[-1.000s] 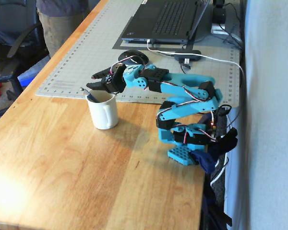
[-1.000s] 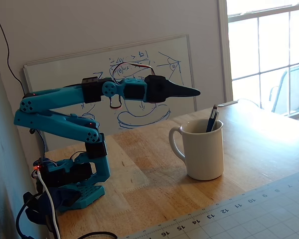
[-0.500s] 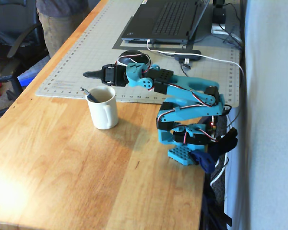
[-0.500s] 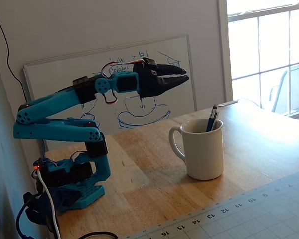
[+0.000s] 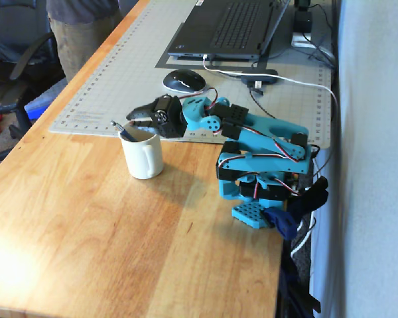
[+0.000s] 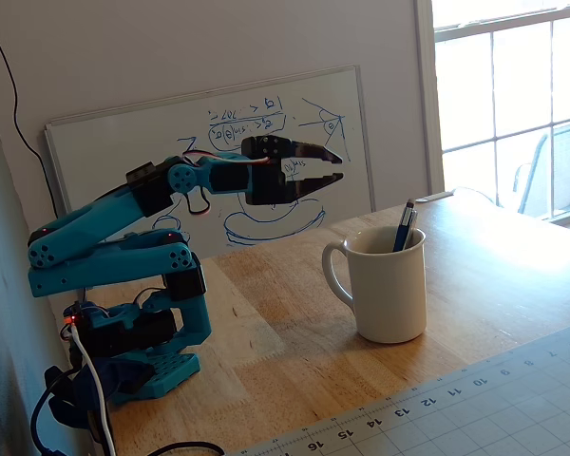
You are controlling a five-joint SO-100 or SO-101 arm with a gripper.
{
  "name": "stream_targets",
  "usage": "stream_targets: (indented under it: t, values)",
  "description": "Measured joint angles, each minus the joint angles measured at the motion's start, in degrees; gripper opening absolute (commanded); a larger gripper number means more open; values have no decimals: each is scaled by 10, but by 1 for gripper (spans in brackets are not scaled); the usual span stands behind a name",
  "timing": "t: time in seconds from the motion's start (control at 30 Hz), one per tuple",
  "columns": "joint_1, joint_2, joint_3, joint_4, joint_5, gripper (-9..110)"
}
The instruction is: Grasp a pen and put it in a mug.
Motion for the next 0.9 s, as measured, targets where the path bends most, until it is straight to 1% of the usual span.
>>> stream_targets:
  t: [0.13,0.27,0.67,0.9]
  values:
    - [0,16,27,61,91,5]
    - [0,18,61,126,126,5]
    - [-4,105,108,334,135,5]
    - [-4,115,142,430,135,5]
